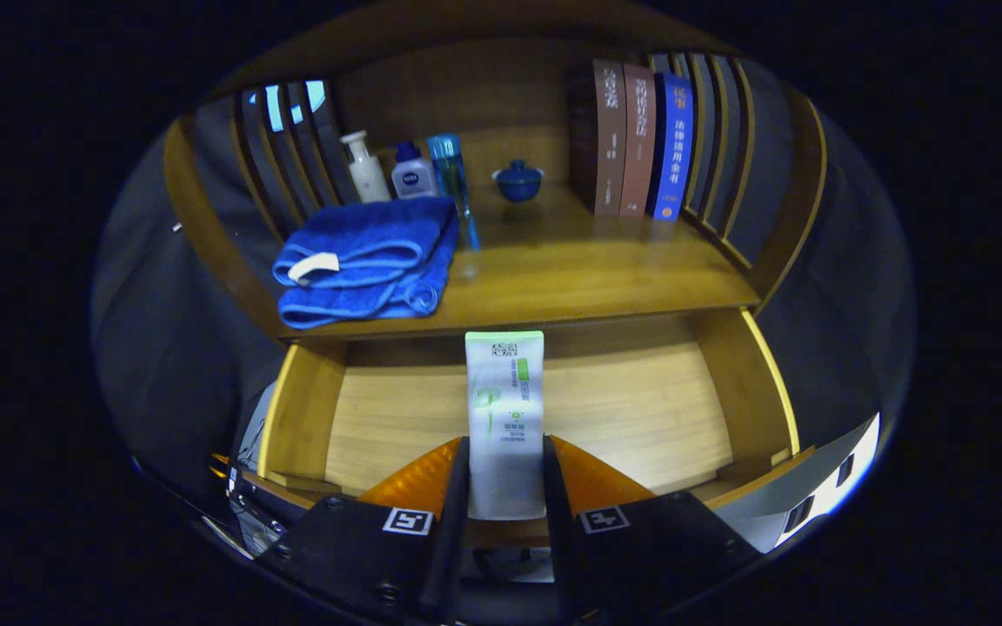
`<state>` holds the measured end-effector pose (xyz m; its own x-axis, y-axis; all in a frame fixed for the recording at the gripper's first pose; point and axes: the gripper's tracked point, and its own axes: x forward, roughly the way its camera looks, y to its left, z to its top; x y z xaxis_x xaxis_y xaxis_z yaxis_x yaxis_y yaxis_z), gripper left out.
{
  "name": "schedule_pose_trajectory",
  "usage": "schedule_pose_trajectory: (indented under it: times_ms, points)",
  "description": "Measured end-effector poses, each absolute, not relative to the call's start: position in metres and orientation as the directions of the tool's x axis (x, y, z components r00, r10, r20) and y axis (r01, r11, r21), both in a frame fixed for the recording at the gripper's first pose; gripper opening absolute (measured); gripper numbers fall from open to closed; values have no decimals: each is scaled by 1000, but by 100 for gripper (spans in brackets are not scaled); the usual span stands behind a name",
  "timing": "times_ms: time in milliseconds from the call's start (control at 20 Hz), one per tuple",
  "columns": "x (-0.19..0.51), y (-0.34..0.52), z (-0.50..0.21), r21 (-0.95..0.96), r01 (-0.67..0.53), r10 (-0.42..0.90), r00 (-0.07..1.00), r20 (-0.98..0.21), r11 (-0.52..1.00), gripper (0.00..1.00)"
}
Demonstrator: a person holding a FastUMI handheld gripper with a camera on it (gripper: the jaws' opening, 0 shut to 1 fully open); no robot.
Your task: Pull open the drawer, take out the items inside it, and place them on the countertop above the cabinet.
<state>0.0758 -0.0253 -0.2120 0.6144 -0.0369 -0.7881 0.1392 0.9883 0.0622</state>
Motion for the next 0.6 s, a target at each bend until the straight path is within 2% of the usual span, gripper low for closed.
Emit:
schedule_pose_trajectory:
  times_ms: [200, 600]
  points:
    - [114, -33, -184, 76, 154, -47, 669, -742, 985, 46]
    - [222, -55, -198, 88, 179, -55, 667, -743, 980, 46]
